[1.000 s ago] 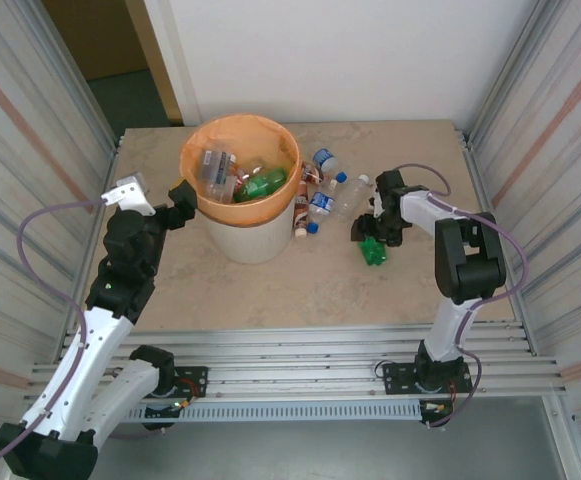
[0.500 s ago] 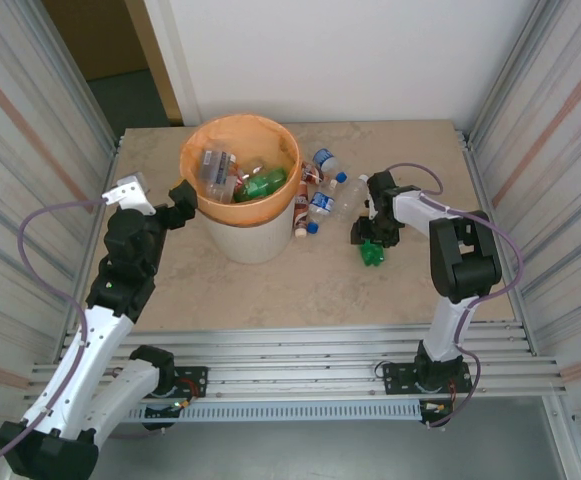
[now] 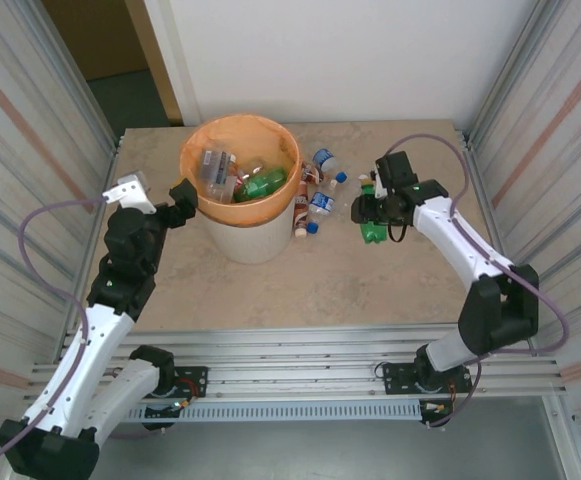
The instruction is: Put the plastic bottles in the bin
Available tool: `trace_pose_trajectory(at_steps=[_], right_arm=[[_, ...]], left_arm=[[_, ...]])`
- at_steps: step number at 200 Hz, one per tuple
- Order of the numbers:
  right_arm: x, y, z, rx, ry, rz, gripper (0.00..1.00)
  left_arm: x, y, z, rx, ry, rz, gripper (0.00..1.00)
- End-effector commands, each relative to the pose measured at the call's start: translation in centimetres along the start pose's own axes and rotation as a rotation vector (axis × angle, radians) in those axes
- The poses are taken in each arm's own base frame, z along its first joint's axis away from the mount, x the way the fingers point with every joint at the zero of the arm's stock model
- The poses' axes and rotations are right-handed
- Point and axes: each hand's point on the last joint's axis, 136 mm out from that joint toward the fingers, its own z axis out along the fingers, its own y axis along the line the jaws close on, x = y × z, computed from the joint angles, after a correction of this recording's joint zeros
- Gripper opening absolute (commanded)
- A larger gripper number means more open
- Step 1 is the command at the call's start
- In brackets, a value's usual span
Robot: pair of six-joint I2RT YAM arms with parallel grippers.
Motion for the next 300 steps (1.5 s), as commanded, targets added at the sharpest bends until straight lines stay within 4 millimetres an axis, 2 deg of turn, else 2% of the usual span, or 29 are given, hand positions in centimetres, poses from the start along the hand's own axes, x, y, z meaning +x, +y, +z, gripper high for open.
trace_pose_trajectory(at_steps=[1, 29, 63, 105, 132, 136, 139, 192, 223, 262, 300], right_arm=[[-2.6, 1.3, -4.1, -0.024, -0.122, -0.007, 0.36], [-5.7, 3.9, -8.2, -0.104, -0.243, -0.05, 0.36], [-9.0, 7.5, -11.6, -0.193, -0.352, -0.108, 0.36], [-12.4, 12.9, -14.3, -0.342, -0.453, -0.176, 0.36], [-14.1, 16.4, -14.9, -0.415, -0.483, -0.23, 0.35], [-14.1, 16.9, -14.3, -0.417, -0.473, -0.238, 0.35], [-14.7, 17.4, -15.2, -0.429, -0.496, -0.244, 0.35], [-15.9, 23.3, -13.2, -0.518, -0.487, -0.326, 0.35], [-15.8, 26.1, -11.1, -0.551, -0.446, -0.356, 0.35], [-14.7, 28.2, -7.9, -0.54, -0.379, -0.392, 0.36], [-13.7, 28.7, -5.2, -0.497, -0.334, -0.413, 0.4]], left_arm=[[-0.9, -0.3, 0.1, 0.018, -0.031, -0.024, 0.99], [-0.9, -0.5, 0.1, 0.03, -0.026, -0.023, 0.99], [-0.6, -0.9, 0.4, 0.049, -0.014, -0.023, 0.99], [-0.3, -1.5, 0.6, 0.076, 0.007, -0.025, 0.99], [-0.1, -1.9, 0.9, 0.091, 0.022, -0.029, 0.99], [-0.1, -2.0, 1.0, 0.095, 0.026, -0.029, 0.99], [-0.1, -2.0, 1.0, 0.096, 0.026, -0.029, 0.99], [0.4, -2.5, 1.4, 0.116, 0.049, -0.034, 0.99], [0.5, -2.7, 1.6, 0.125, 0.058, -0.036, 0.99], [0.6, -2.7, 1.7, 0.126, 0.06, -0.035, 0.99], [0.6, -2.6, 1.7, 0.122, 0.062, -0.033, 0.99]])
